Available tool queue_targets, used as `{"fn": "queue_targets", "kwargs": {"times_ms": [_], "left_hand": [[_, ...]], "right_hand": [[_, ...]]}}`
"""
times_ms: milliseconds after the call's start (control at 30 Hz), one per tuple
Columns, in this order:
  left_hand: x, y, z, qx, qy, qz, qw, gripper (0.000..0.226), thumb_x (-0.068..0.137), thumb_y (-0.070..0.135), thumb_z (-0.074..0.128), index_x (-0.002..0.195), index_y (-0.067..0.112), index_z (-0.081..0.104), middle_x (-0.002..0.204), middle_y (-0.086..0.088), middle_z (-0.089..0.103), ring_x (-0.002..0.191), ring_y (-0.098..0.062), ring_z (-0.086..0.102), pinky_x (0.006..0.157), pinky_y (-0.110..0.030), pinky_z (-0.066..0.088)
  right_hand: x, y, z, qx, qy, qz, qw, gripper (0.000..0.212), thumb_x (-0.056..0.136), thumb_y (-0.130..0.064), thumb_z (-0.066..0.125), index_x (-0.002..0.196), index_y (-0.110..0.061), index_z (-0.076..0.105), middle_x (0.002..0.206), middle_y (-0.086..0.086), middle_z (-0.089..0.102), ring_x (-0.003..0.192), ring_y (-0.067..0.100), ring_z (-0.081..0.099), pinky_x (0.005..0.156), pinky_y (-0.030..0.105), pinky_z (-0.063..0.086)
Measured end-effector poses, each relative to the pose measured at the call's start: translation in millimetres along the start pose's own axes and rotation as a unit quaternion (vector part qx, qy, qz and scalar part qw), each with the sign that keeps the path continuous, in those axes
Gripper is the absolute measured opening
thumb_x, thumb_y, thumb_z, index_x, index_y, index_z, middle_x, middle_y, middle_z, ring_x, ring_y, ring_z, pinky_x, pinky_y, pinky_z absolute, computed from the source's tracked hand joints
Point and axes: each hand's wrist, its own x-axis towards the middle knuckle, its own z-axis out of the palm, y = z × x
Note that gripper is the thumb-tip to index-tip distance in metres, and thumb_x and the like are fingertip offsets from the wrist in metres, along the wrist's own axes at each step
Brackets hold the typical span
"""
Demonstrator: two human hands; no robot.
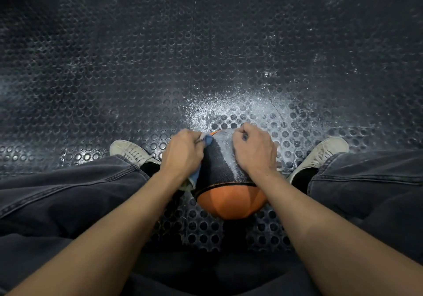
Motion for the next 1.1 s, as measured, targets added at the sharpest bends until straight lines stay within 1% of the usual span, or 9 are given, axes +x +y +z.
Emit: {"fn": "queue_targets", "kwargs": {"times_ms": [100,200,400,467,600,767,867,1000,1100], "left_hand": [[-16.1,5.7,2.1,-0.031,0.002,0.067,0.997,0.019,0.097,0.026,0.052,0.106,0.022,0.068,0.099,0.011,0.055,0.08,-0.011,0.054,0.074,-0.03,0.046],[-59.5,15.7,0.6,-0.004,0.014,0.152,0.988,0.025,0.095,0.025,0.053,0.117,0.028,0.064,0.115,0.013,0.055,0.085,-0.016,0.062,0.071,-0.034,0.052],[8.4,6.3,0.8,-0.025,-0.011,0.017,0.999,0.019,0.096,0.024,0.055,0.107,0.019,0.07,0.095,0.005,0.059,0.074,-0.009,0.052,0.073,-0.028,0.049],[-13.5,10.6,1.8,-0.029,-0.009,0.097,0.995,0.023,0.095,0.022,0.054,0.114,0.027,0.067,0.111,0.008,0.059,0.085,-0.009,0.055,0.079,-0.032,0.05],[-68.0,14.7,2.5,-0.007,-0.013,0.224,0.975,0.026,0.09,0.025,0.057,0.114,0.036,0.062,0.116,0.015,0.055,0.088,-0.013,0.064,0.066,-0.033,0.054],[14.9,2.6,4.6,-0.025,0.013,0.029,0.999,0.01,0.094,0.026,0.056,0.094,0.024,0.066,0.099,0.005,0.058,0.095,-0.021,0.059,0.075,-0.034,0.044],[-3.1,2.9,3.4,-0.011,-0.003,0.158,0.987,0.022,0.094,0.021,0.053,0.111,0.025,0.067,0.115,0.009,0.059,0.095,-0.015,0.06,0.079,-0.035,0.051],[-55.9,0.5,-2.1,0.027,-0.051,0.336,0.94,0.029,0.092,0.029,0.049,0.117,0.033,0.062,0.117,0.014,0.056,0.086,-0.009,0.06,0.066,-0.021,0.044],[-12.5,3.8,-0.3,0.001,0.02,0.162,0.987,0.02,0.095,0.023,0.052,0.11,0.029,0.065,0.112,0.01,0.058,0.088,-0.012,0.059,0.074,-0.03,0.051]], "right_hand": [[1.2,-3.2,-1.3,-0.001,0.024,0.039,0.999,0.024,0.097,-0.033,0.042,0.075,-0.025,0.049,0.074,-0.009,0.055,0.082,0.019,0.058,0.092,0.039,0.04],[8.4,4.0,-5.1,0.019,0.017,0.047,0.999,0.025,0.097,-0.033,0.045,0.076,-0.022,0.052,0.07,-0.006,0.058,0.071,0.018,0.055,0.092,0.044,0.049],[1.3,-0.9,0.2,0.023,0.034,0.044,0.998,0.024,0.097,-0.034,0.043,0.074,-0.024,0.047,0.072,-0.009,0.055,0.08,0.021,0.059,0.092,0.039,0.041],[4.8,-2.5,-2.3,0.021,0.038,0.074,0.996,0.022,0.096,-0.032,0.043,0.077,-0.023,0.049,0.074,-0.007,0.055,0.082,0.021,0.056,0.09,0.038,0.037],[13.0,6.2,-11.6,0.04,0.016,0.071,0.997,0.024,0.099,-0.033,0.045,0.079,-0.021,0.053,0.069,-0.006,0.054,0.065,0.01,0.046,0.092,0.04,0.045],[8.6,1.3,-7.2,0.045,0.042,0.069,0.996,0.024,0.097,-0.031,0.045,0.076,-0.022,0.049,0.07,-0.007,0.053,0.078,0.021,0.055,0.091,0.042,0.047],[10.2,-1.6,-6.3,0.041,0.053,0.106,0.992,0.022,0.096,-0.031,0.044,0.077,-0.022,0.051,0.075,-0.006,0.055,0.085,0.022,0.055,0.095,0.043,0.042],[16.5,7.9,-13.5,0.048,0.024,0.099,0.994,0.024,0.097,-0.034,0.046,0.079,-0.021,0.055,0.075,-0.006,0.058,0.079,0.019,0.055,0.095,0.046,0.046],[15.6,3.8,-13.4,0.047,0.013,0.079,0.996,0.026,0.098,-0.033,0.046,0.074,-0.023,0.05,0.07,-0.008,0.055,0.074,0.017,0.053,0.093,0.047,0.049]]}}
